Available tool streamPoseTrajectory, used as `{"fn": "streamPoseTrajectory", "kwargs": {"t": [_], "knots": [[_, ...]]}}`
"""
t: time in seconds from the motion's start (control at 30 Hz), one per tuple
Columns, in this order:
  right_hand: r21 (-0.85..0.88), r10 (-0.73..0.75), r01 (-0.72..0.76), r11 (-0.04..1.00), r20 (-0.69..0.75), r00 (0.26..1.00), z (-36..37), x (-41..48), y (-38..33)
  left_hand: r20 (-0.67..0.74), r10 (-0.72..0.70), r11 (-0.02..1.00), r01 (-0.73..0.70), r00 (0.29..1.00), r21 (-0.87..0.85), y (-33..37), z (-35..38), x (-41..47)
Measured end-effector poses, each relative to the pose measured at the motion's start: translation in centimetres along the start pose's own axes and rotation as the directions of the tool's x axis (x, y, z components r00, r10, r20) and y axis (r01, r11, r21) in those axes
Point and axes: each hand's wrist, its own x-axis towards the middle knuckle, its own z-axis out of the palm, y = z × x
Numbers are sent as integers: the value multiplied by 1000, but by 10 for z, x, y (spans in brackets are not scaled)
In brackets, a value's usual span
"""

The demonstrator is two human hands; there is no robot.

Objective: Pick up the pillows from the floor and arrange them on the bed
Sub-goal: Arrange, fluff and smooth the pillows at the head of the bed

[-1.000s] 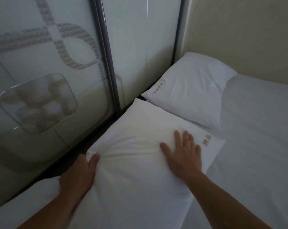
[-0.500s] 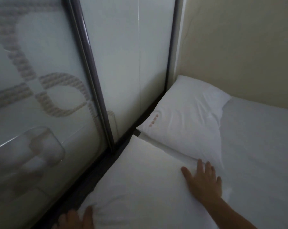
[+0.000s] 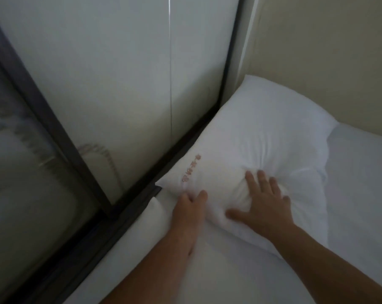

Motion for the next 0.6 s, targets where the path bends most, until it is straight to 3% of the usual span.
{"fn": "streamPoseTrajectory", "kwargs": {"t": [0.17, 0.3, 0.4, 0.6], "knots": [[-24, -25, 21, 999, -193, 981, 13, 11, -4, -28, -110, 918, 91, 994, -387, -22, -4, 20], [40, 21, -11, 999, -276, 961, 0, 8, -14, 74, -108, 848, 131, 991, -514, -6, -6, 19], [67, 37, -17, 998, -303, 952, -19, 4, -5, 120, -39, 748, 108, 992, -655, 16, -2, 7], [316, 203, -55, 947, -457, 866, -97, -24, 6, 173, 199, 564, 31, 965, -825, 70, 15, -55]]}}
